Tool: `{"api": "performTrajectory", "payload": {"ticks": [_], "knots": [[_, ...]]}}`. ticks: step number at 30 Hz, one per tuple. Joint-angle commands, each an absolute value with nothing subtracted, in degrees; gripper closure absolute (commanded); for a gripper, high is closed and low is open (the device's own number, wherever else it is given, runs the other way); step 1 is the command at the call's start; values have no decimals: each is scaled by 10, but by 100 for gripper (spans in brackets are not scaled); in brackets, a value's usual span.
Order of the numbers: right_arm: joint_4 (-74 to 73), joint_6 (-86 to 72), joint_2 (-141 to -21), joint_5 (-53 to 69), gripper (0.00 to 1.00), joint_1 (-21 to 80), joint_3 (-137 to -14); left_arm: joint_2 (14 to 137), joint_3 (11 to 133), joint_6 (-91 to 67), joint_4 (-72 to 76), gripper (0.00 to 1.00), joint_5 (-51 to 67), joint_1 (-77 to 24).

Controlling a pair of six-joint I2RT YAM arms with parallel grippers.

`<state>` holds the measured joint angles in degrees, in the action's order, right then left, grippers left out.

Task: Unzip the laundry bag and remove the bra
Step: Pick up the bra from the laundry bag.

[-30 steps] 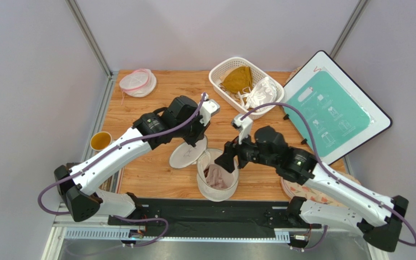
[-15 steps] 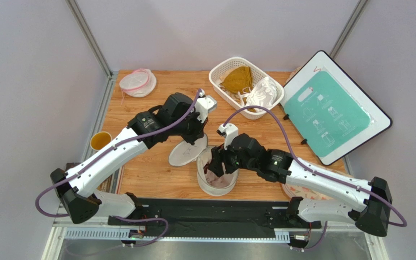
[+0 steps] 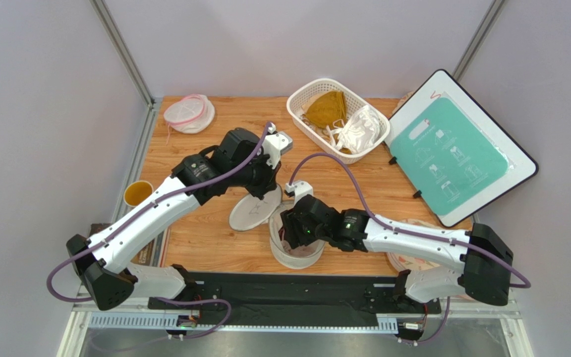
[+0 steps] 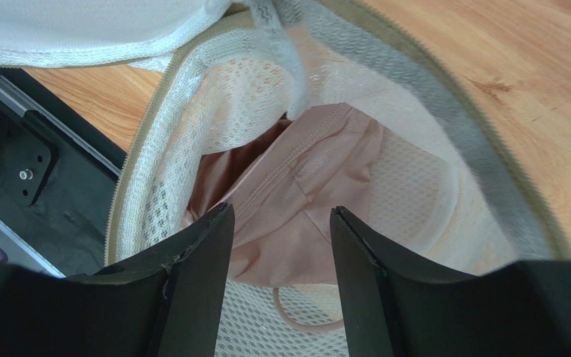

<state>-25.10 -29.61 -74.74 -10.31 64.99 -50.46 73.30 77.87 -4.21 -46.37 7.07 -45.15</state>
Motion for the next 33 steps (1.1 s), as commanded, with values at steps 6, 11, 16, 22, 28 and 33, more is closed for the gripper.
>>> {"api": "performTrajectory", "payload": {"ticks": [6, 11, 16, 22, 28, 33], "knots": [[-163, -326, -758, -81, 42, 666, -491, 717, 775, -57, -446, 100, 87, -445], [-160, -332, -775, -74, 39, 673, -494, 717, 774, -57, -447, 100, 85, -443], [-155, -345, -792, -75, 41, 682, -486, 716, 773, -57, -446, 100, 84, -440], [-155, -360, -795, -72, 74, 683, -468, 715, 771, -55, -445, 100, 84, -437], [-202, -332, -746, -97, 100, 683, -501, 717, 766, -51, -446, 100, 82, -436], [-230, -316, -689, -119, 100, 683, -526, 719, 762, -49, -445, 100, 74, -436]]}}
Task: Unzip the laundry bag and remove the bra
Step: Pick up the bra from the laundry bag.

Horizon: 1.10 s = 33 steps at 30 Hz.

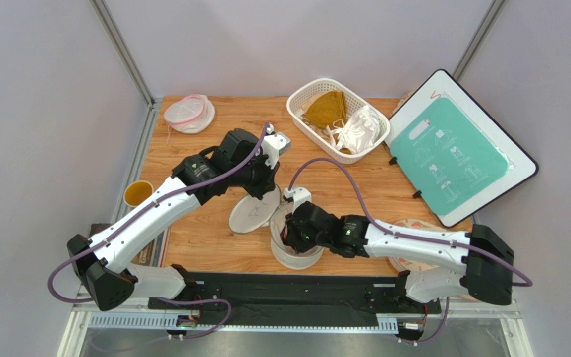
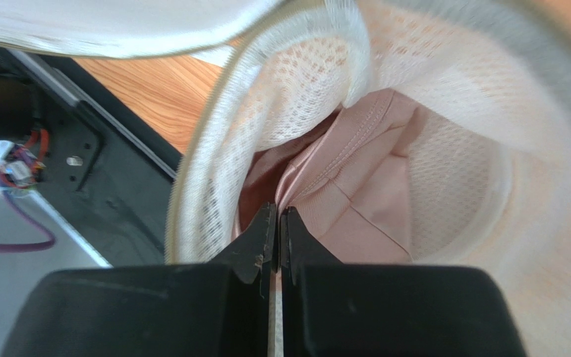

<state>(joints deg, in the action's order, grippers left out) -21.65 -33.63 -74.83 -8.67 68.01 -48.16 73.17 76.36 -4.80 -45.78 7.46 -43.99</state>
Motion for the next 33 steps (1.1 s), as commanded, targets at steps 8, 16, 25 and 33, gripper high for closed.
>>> {"api": "performTrajectory", "payload": {"ticks": [8, 16, 25, 33], "knots": [[-273, -301, -616, -158, 100, 683, -559, 722, 759, -45, -447, 100, 59, -436], [-299, -262, -557, -188, 100, 680, -619, 728, 757, -44, -451, 100, 55, -436], [-347, -210, -555, -171, 100, 663, -732, 731, 758, -40, -455, 100, 44, -434], [-442, -131, -603, -154, 100, 582, -931, 728, 757, -41, -455, 100, 48, -430]]}}
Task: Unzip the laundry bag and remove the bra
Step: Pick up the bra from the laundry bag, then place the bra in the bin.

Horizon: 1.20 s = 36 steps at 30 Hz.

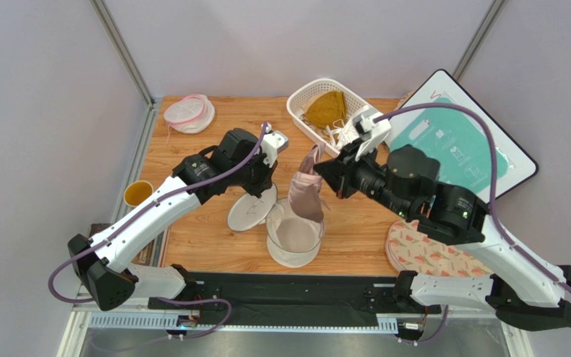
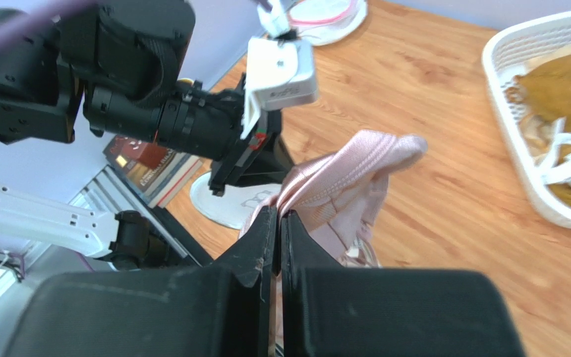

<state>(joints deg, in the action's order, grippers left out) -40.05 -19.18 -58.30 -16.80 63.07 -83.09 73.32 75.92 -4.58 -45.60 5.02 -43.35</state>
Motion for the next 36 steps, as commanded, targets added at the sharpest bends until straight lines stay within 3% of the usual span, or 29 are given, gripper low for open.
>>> {"api": "performTrajectory", "payload": {"ticks": [1, 12, 18, 30, 36], "knots": [[-452, -126, -612, -139, 100, 563, -953, 728, 756, -42, -455, 100, 48, -429], [-506, -115, -795, 128, 100, 208, -1164, 725, 755, -42, -454, 100, 49, -428], [-477, -147, -931, 208, 100, 91, -1249, 724, 755, -43, -454, 100, 55, -427], [-385, -199, -1178, 249, 100, 33, -1376, 722, 754, -45, -455, 100, 65, -423], [-329, -216, -1273, 240, 100, 33, -1376, 727, 754, -45, -456, 100, 69, -419]]}}
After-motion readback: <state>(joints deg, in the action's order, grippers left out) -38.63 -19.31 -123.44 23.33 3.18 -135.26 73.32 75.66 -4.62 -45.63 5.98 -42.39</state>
